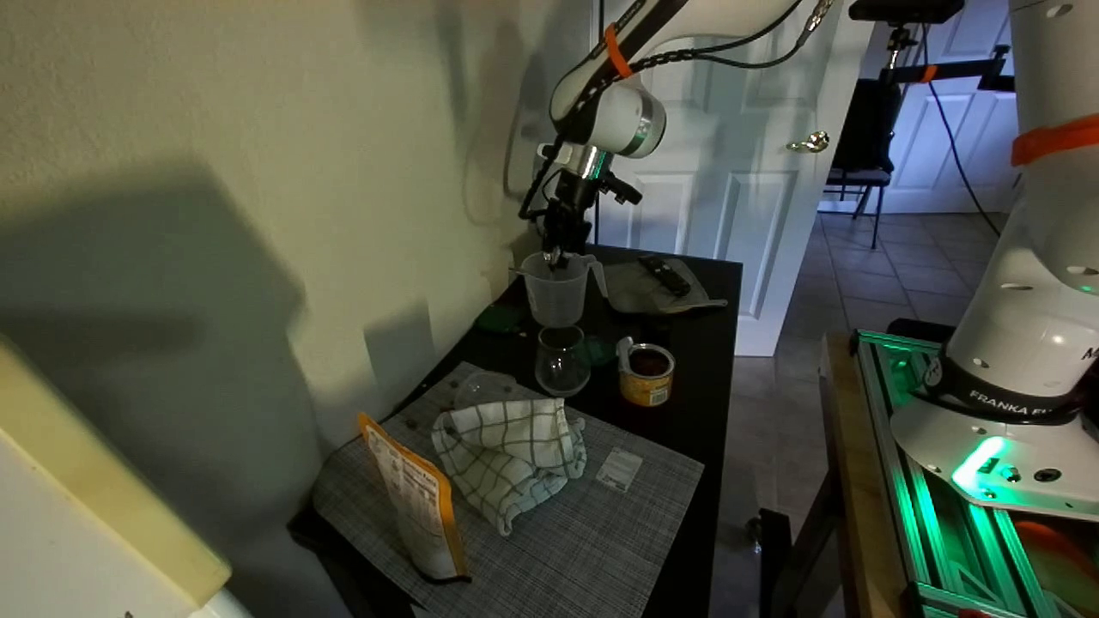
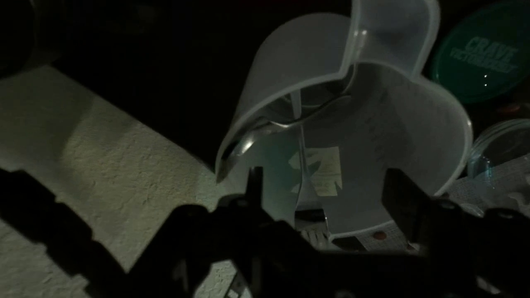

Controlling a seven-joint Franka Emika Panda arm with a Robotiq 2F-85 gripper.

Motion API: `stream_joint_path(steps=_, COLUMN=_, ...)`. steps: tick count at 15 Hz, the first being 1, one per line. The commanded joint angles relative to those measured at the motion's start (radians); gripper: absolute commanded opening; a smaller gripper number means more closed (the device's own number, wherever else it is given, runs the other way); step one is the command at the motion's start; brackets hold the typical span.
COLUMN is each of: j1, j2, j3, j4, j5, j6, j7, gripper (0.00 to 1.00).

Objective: Shift the fork and spoon to the mug

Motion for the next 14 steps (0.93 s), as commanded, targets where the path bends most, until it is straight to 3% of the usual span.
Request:
stream_joint_path(steps=1, j1=-0.013, j2=0.031, j3=0.045, j4=0.013, j5=-0.011, j6=0.056, j7=-0.028, gripper=0.75)
stream_joint_path(steps=6, j1=-0.015, j2=0.072, j3=0.064, j4=0.024, j5=-0.034, j6=0.12, j7=-0.011, gripper=0.6)
stream_joint_path(steps=7, j1=-0.018, j2=0.079, j3=0.066, j4=0.026, j5=-0.041, j6=0.128, j7=-0.007, gripper=0.51)
stream_joint_path(steps=9, j1=-0.022, j2=0.091, j3=0.068, j4=0.03, j5=-0.054, j6=0.142, j7=-0.001, gripper=0.52)
stream_joint_path(steps=10, j1=-0.024, j2=0.099, j3=0.069, j4=0.035, j5=-0.062, j6=0.146, j7=0.003, gripper=0.44)
stream_joint_path(steps=13, j1=-0.033, j2=0.119, j3=0.079, j4=0.044, j5=-0.088, j6=0.151, j7=0.002, gripper=0.34)
stream_joint_path(steps=14, j1=-0.035, j2=0.124, j3=0.082, j4=0.046, j5=-0.096, j6=0.152, j7=0.003, gripper=0.37)
